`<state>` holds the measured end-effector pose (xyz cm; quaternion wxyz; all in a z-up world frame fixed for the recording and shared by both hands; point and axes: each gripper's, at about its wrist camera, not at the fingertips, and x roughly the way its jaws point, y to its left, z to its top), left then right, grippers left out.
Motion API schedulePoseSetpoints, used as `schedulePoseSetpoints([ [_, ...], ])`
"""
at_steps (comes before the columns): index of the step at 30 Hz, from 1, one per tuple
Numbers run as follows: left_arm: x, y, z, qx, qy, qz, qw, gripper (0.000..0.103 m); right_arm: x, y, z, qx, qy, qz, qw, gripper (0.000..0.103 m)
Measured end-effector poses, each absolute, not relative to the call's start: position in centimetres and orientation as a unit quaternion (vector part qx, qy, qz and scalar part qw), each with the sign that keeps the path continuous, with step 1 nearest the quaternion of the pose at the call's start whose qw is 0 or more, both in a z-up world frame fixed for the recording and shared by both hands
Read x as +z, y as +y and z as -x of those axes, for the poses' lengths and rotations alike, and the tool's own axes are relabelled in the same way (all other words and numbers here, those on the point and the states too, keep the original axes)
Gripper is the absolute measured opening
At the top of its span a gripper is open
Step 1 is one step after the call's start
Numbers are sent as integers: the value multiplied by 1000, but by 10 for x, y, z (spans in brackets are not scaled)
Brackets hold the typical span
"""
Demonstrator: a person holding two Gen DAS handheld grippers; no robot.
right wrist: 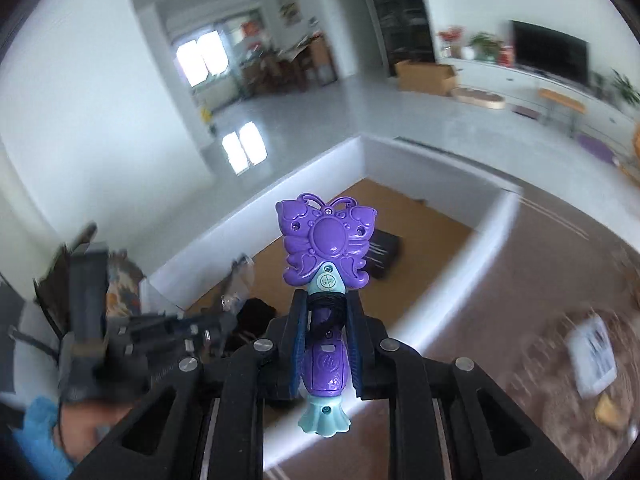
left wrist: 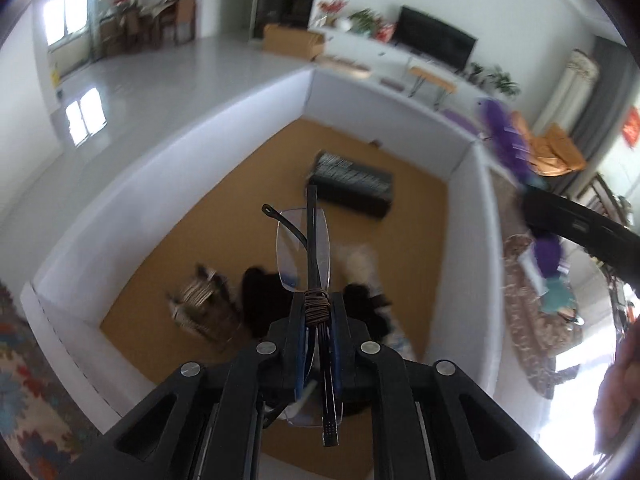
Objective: Organize objects
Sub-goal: 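Carry the glasses with the left gripper while the right carries the toy into the box, releasing both, then withdraw both open grippers from the box back over the table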
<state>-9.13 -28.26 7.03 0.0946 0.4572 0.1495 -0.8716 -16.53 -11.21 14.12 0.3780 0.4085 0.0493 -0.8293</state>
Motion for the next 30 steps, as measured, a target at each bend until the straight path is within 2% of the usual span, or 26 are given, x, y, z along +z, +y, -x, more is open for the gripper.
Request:
schedulePoseSetpoints([
  [1,62,-280,94,-866,155,-464,103,16,132,-129,170,-825,66,-416,378,19],
  [3,51,-280,97,-856,168,-477,113,33,106,-161,179,-812,92,-439,373,24],
  [4,48,-280,97,-853,171,-478,118,55,97,-169,183,-806,97,-451,371,32],
  [5,47,-279,96,-854,171,-475,124,72,87,-175,186,-800,98,-464,368,52],
  [6,50,-276,92,-860,164,-464,134,74,81,-177,187,-798,93,-469,366,64],
  [11,57,-258,78,-878,148,-430,145,76,84,-134,173,-828,45,-428,360,75],
  [13,64,-246,68,-891,154,-405,136,76,92,-101,157,-852,42,-388,349,86],
  [14,68,-236,62,-897,153,-393,130,76,96,-83,146,-866,46,-367,338,97],
  [15,73,-225,56,-904,152,-381,119,76,96,-62,135,-881,55,-345,320,103],
  [21,100,-129,28,-934,124,-335,4,78,52,69,88,-915,121,-335,188,103],
  [23,103,-89,23,-937,106,-331,-42,92,31,112,73,-913,130,-359,145,103],
  [24,103,-76,22,-937,100,-330,-57,95,21,133,67,-910,134,-373,125,103],
  [30,74,15,15,-926,20,-356,-127,97,-13,217,41,-894,123,-429,42,103],
])
